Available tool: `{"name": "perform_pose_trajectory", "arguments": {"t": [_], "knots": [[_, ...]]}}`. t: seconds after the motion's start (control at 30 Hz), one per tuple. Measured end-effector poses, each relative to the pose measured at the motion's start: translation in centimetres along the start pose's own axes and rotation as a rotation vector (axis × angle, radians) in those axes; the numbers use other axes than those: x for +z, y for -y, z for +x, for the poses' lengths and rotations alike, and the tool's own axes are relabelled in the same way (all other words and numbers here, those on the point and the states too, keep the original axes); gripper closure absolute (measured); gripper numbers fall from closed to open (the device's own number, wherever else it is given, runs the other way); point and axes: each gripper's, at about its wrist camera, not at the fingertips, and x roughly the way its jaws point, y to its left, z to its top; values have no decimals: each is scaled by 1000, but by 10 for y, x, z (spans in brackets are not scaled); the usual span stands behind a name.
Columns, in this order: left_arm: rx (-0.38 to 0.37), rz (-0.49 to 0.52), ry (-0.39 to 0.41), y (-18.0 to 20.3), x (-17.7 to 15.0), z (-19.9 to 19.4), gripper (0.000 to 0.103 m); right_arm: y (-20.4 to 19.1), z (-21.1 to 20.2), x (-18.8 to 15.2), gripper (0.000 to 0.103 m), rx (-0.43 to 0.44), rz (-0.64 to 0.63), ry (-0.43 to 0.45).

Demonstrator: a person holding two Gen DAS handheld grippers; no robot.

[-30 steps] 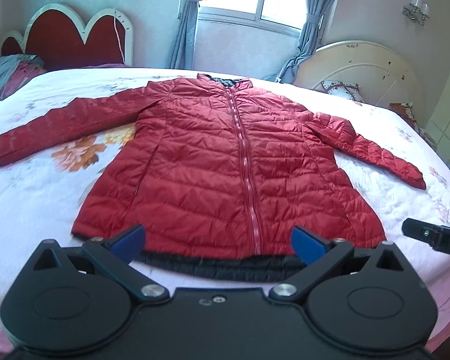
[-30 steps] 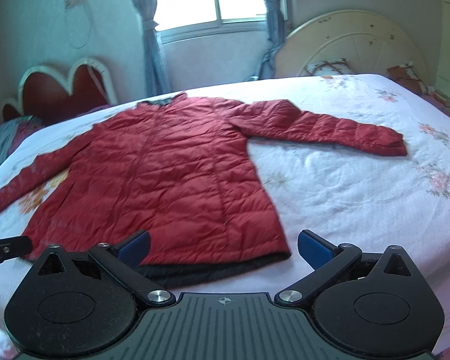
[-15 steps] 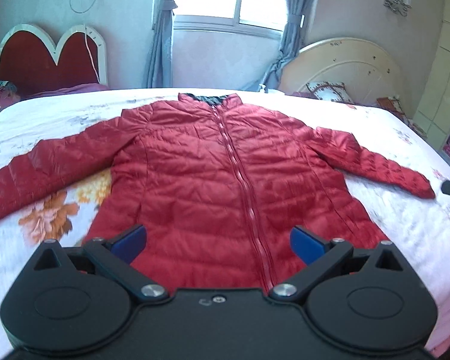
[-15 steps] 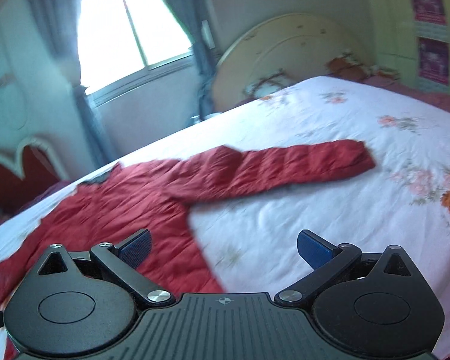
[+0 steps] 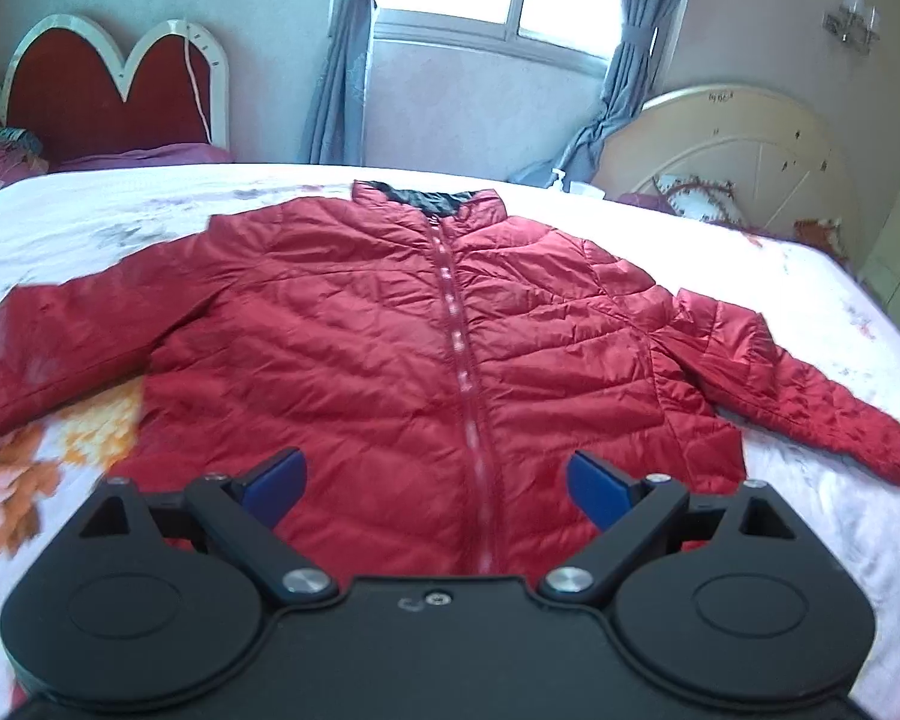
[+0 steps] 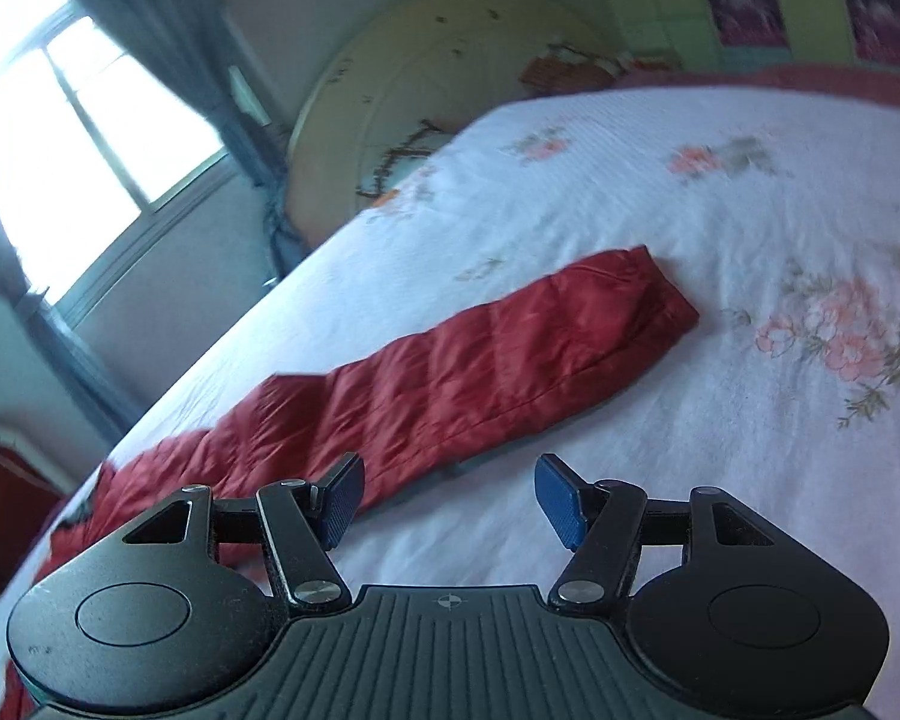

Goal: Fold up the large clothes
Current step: 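Grasp the red jacket's sleeve cuff with the right tool and fold it across the body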

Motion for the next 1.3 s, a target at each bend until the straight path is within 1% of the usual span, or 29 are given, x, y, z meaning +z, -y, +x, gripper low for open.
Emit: {"name": "perform_pose_trajectory", "arguments": {"t": [0.03, 0.07, 0.1, 0.2, 0.27, 0.33, 0.37, 0.4, 0.43, 0.47, 0.5, 0.57, 0.63, 0.7, 0.8, 0.9, 0.97, 1.1, 1.17, 1.23, 1.3], "knots": [[4, 7, -8, 7, 4, 9, 10, 10, 12, 4, 42, -3, 38, -10], [7, 10, -17, 14, 9, 18, 10, 21, 23, 7, 54, 2, 82, -20], [11, 13, -24, 20, 12, 25, 10, 33, 33, 11, 57, 7, 126, -30], [17, 27, -41, 42, 21, 44, 10, 62, 57, 17, 57, 5, 239, -46], [16, 39, -47, 55, 26, 55, 10, 78, 66, 20, 57, 16, 304, -38], [20, 49, -53, 66, 30, 62, 10, 86, 69, 22, 58, 34, 326, -18], [21, 53, -57, 71, 31, 66, 10, 87, 69, 23, 65, 32, 321, -9], [22, 54, -60, 74, 33, 70, 10, 86, 70, 24, 80, 24, 317, -4], [25, 55, -63, 77, 34, 73, 10, 88, 71, 25, 87, 21, 322, -3], [28, 54, -67, 78, 36, 74, 10, 88, 74, 24, 93, 20, 332, -1], [32, 53, -69, 78, 38, 76, 9, 88, 73, 25, 96, 18, 331, 8], [44, 54, -75, 77, 42, 78, 8, 80, 70, 29, 99, 6, 273, 35], [62, 59, -83, 71, 45, 81, 8, 60, 65, 33, 100, 5, 182, 73], [70, 51, -92, 62, 48, 83, 11, 34, 63, 39, 100, 30, 76, 102], [79, 18, -98, 42, 52, 83, 22, -20, 63, 42, 100, 111, -95, 117], [92, -11, -80, 22, 55, 79, 22, -86, 64, 28, 100, 234, -266, 97], [88, -34, -77, 7, 57, 78, 22, -130, 63, 8, 100, 322, -379, 59], [68, -61, -88, -20, 60, 78, 21, -205, 63, -49, 100, 449, -547, -49], [49, -90, -81, -36, 61, 76, 23, -235, 63, -82, 100, 488, -635, -104], [22, -119, -87, -50, 60, 75, 29, -260, 67, -119, 100, 523, -723, -153], [-18, -139, -91, -63, 57, 75, 31, -281, 76, -145, 100, 551, -809, -184]]}}
